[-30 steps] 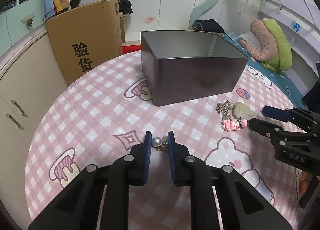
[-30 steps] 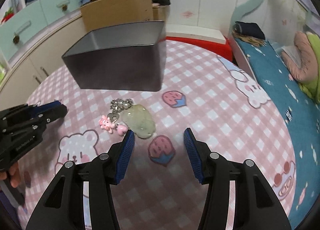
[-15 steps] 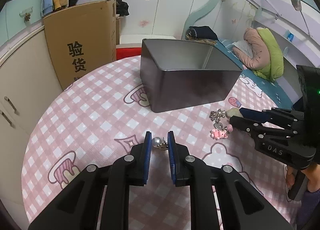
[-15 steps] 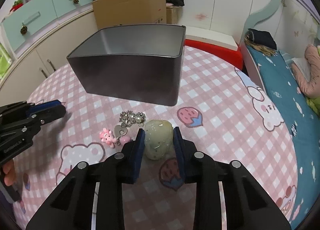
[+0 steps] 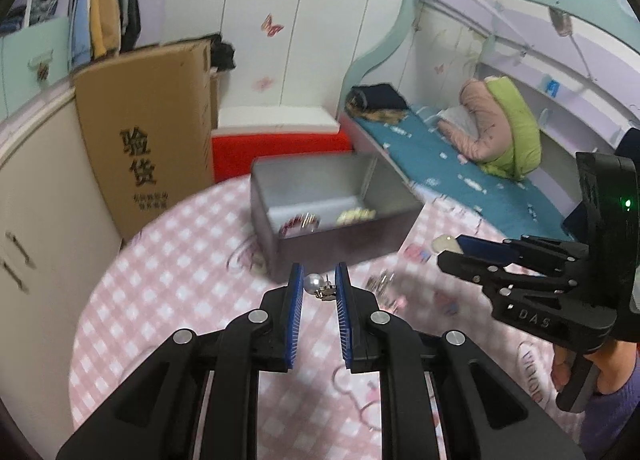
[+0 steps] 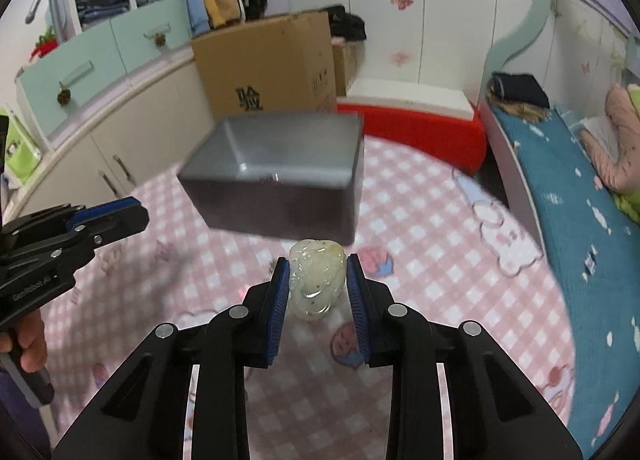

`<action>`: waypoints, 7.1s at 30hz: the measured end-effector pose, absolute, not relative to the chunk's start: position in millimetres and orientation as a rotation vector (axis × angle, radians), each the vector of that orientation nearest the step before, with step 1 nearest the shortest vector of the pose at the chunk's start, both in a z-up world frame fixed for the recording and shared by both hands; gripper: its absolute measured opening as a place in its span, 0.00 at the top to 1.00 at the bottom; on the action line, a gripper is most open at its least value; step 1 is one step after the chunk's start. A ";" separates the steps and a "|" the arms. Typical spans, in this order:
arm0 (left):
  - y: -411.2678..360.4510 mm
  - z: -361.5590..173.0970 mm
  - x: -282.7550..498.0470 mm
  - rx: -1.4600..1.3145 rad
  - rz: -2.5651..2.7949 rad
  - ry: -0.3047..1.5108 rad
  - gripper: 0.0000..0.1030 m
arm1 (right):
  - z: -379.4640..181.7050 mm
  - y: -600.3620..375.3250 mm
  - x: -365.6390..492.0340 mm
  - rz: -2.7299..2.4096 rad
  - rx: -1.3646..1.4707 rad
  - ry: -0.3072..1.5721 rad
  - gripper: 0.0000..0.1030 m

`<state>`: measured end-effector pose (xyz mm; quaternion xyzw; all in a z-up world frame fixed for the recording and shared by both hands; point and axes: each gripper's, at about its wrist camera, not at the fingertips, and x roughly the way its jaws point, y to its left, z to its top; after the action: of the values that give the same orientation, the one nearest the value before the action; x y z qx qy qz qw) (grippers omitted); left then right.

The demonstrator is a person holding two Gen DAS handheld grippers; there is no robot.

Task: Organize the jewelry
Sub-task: 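Carry the pearl earring and jade pendant into the tin box and open both grippers, then lower the left gripper onto the pink bunny charm while the right grasps the silver charm earring, then carry the pink bunny charm and silver charm earring into the tin box and open both grippers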

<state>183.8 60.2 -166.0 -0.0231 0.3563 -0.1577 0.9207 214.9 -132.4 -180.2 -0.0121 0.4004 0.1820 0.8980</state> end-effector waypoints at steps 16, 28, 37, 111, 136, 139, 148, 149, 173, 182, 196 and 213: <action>39.9 -138.6 262.4 -0.081 -0.376 0.761 0.86 | -141.4 -111.4 272.3 0.412 0.029 0.775 0.72; 33.9 -182.8 291.2 -0.066 -0.344 0.865 0.86 | -176.6 -97.3 306.4 0.407 0.040 0.854 0.72; 38.2 -191.8 296.0 -0.082 -0.326 0.877 0.85 | -188.1 -96.8 311.3 0.407 0.046 0.876 0.72; -14.3 -243.0 198.3 0.093 -0.291 0.899 0.76 | -229.9 -185.9 210.5 0.317 0.160 0.915 0.51; 72.2 -229.8 196.1 -0.079 -0.204 0.864 0.76 | -243.0 -95.3 242.1 0.362 -0.031 0.933 0.52; 73.2 -230.2 200.2 -0.085 -0.209 0.866 0.76 | -242.9 -91.1 243.8 0.348 -0.065 0.925 0.62; 68.9 -227.9 203.6 -0.090 -0.231 0.865 0.76 | -238.8 -85.4 235.7 0.393 -0.067 0.932 0.88; 67.9 -227.0 203.0 -0.090 -0.233 0.864 0.76 | -237.7 -86.8 233.5 0.396 -0.063 0.935 0.89; 34.8 -124.6 202.2 -0.050 -0.366 0.674 0.76 | -113.8 -128.3 219.6 0.393 0.000 0.703 0.89; 28.3 -109.0 232.9 -0.016 -0.352 0.662 0.76 | -100.7 -115.3 249.4 0.410 0.006 0.694 0.89; 33.1 -163.6 281.6 -0.026 -0.319 0.798 0.76 | -150.2 -93.8 293.3 0.421 0.018 0.801 0.89; 31.4 -191.3 292.3 -0.029 -0.295 0.868 0.68 | -187.1 -94.5 305.5 0.410 0.037 0.877 0.89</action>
<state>292.3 31.4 -191.3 -0.0142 0.4187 -0.1425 0.8967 305.5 -94.5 -187.1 0.0180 0.4215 0.1971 0.8850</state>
